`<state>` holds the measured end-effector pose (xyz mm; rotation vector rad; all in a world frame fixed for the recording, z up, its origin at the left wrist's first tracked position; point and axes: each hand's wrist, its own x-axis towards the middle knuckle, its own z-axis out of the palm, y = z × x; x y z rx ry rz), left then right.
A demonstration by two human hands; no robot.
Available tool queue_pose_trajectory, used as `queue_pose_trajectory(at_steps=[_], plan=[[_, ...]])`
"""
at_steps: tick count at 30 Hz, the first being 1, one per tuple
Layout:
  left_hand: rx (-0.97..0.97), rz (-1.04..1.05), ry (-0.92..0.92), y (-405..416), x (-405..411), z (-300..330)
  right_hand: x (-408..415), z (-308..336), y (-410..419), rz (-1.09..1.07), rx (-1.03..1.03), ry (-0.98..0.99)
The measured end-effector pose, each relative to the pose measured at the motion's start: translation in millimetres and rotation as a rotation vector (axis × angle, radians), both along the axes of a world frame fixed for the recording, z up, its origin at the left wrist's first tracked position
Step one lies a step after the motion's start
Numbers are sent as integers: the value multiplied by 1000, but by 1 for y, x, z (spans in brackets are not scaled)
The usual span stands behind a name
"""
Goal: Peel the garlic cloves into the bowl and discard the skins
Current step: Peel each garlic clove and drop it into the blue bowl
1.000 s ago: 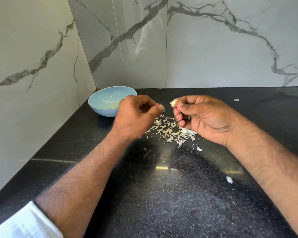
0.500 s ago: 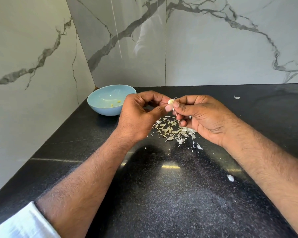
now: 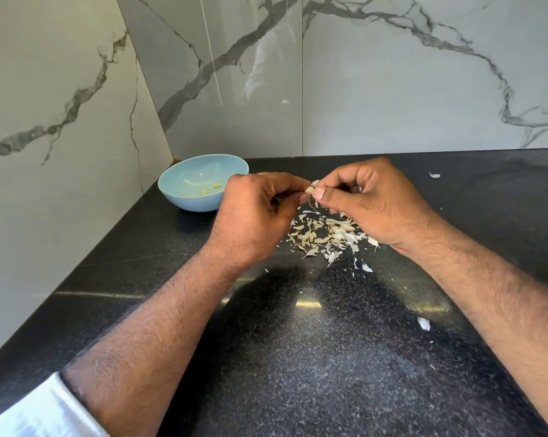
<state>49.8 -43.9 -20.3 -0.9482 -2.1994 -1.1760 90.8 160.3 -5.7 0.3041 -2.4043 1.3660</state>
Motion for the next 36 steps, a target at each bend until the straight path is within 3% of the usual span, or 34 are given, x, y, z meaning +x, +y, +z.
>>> queue_pose_trajectory(at_steps=[10,17,21,23,28,36], plan=[[29,-52,-67,4,-1,-5,-1,-5,0,29,15,-20],[264,-251,-380,4,-4,-6,2,1,-2,33,-135,-42],[404,-313,-541,5,-1,-4,1,4,5,-84,-214,-81],[448,-333,-594,5,-1,-2,0,5,12,-160,-159,-67],[424,-282,-607,5,-1,-4,4,11,10,-99,41,-112],[352,-240,-551,6,-2,-7,0,3,7,-42,40,-73]])
